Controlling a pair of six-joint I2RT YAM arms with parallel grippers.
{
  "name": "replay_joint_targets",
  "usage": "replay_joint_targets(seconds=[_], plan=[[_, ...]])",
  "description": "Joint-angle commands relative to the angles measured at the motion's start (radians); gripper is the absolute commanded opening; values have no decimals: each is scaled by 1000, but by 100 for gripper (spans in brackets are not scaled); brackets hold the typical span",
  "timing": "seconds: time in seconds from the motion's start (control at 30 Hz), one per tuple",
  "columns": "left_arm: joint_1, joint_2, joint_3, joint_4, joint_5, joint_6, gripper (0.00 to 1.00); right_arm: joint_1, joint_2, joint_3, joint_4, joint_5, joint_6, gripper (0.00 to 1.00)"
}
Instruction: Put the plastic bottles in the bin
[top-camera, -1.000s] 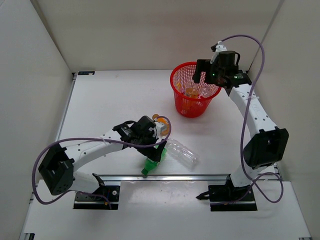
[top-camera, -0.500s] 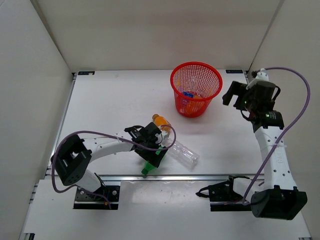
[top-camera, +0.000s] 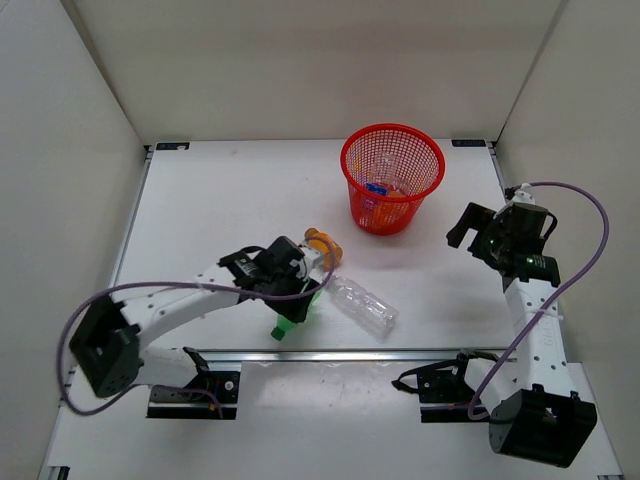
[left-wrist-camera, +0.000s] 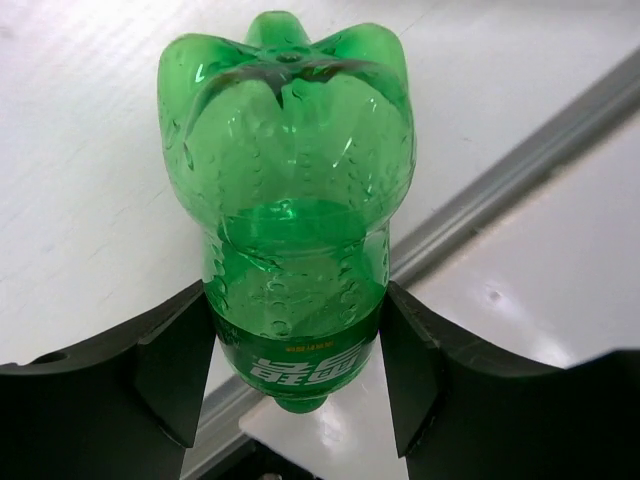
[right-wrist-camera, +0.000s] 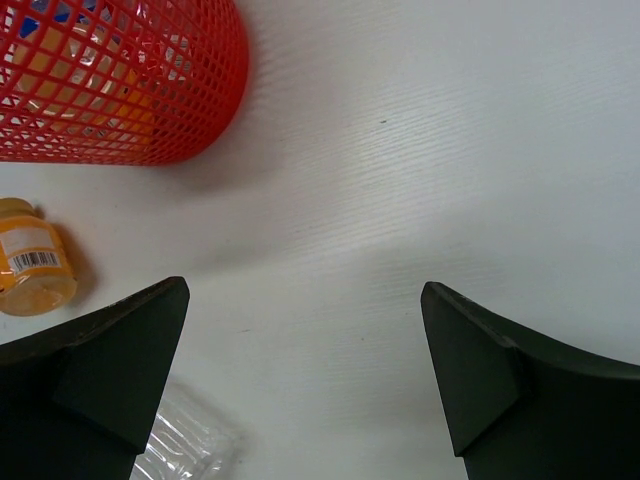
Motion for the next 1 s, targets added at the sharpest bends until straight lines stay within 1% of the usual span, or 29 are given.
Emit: replay_joint_targets(seconds=[0.0, 0.03, 0.13, 0.2, 0.27, 0.3, 0.37, 0.4, 0.43, 0.47, 0.5, 0.53, 0.6, 0.63, 0.7, 0.73, 0.8, 0.83, 0.87, 0.9, 0.97], plan=[[29, -194, 24, -84, 25, 10, 37, -11, -24, -35, 48, -27, 3, 99], [54, -235, 65, -106, 34, 3, 37, -18, -27, -38, 49, -27, 8, 99], [94, -268, 185, -130, 25, -11, 32, -9, -33, -55, 54, -35, 1, 99], [121, -244, 266, -123, 27, 3, 32, -3, -32, -73, 60, -30, 1, 99], [115, -199, 381, -98, -16, 24, 32, -3, -26, -73, 62, -33, 3, 99], [113, -146, 421, -68, -60, 30, 31, 1, -36, -72, 56, -39, 0, 99], [122, -25, 571, 15, -103, 29, 35, 14, -38, -72, 60, -47, -11, 99], [134, 9, 634, 43, -104, 17, 35, 20, -46, -78, 59, -39, -11, 99], [142, 73, 668, 117, -104, -17, 38, 30, -52, -73, 55, -33, -9, 99], [157, 153, 757, 161, -90, -55, 38, 34, -55, -78, 49, -29, -17, 99], [165, 192, 853, 210, -78, -83, 38, 46, -63, -90, 40, -19, -18, 99], [167, 267, 898, 237, -65, -91, 38, 57, -63, -96, 31, -27, -26, 99], [159, 438, 1115, 277, -103, -115, 34, 75, -73, -108, 22, -19, -48, 99], [150, 479, 1227, 285, -132, -123, 34, 80, -76, -117, 2, -21, -51, 99], [166, 595, 1323, 355, -144, -202, 34, 84, -83, -127, -15, -16, -66, 99], [177, 618, 1316, 433, -124, -247, 35, 84, -86, -130, -17, -15, -66, 99], [194, 635, 1284, 524, -108, -307, 40, 80, -92, -138, -18, -22, -68, 100], [194, 663, 1284, 544, -105, -310, 42, 78, -93, -136, -23, -30, -69, 100], [190, 680, 1305, 531, -111, -296, 45, 71, -101, -142, -32, -41, -78, 99], [190, 701, 1317, 522, -113, -236, 50, 77, -101, -141, -24, -42, -77, 100], [147, 734, 1370, 445, -179, -165, 54, 80, -115, -144, -23, -65, -97, 99]])
